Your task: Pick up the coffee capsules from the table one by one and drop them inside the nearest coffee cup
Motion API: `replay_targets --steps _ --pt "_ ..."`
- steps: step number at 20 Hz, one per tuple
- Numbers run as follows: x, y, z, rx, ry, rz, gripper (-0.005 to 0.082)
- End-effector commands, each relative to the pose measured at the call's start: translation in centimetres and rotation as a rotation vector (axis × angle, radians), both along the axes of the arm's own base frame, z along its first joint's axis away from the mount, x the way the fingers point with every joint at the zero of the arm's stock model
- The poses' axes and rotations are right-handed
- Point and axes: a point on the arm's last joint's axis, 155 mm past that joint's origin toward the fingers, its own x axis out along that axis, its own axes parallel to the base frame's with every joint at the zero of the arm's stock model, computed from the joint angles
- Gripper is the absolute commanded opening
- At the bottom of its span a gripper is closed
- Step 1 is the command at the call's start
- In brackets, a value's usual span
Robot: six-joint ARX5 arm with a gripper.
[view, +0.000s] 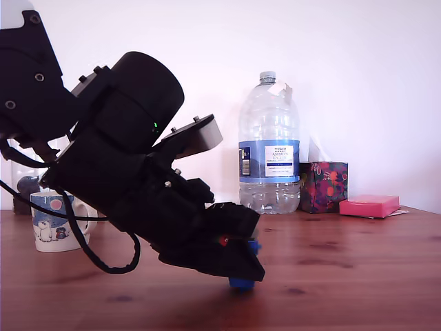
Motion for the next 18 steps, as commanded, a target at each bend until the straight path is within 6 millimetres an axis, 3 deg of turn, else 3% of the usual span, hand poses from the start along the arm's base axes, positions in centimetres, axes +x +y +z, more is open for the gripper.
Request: replay_targets --steps 1,6,11,15,18 --pt "-0.3 -0.1 -0.4 0.007 0.002 -0.009 0.0122" --pt "-0.2 -0.2 3.0 -0.032 -0.038 -0.011 0.0122" --pt "0.3 0.5 7.9 -0.061 -0.138 0.006 0.0092" --pt "2.0 3.1 11.8 -0.063 -0.227 0.092 0.0092" --pt "3.9 6.3 14.4 -0.072 -0.273 0.188 0.0092"
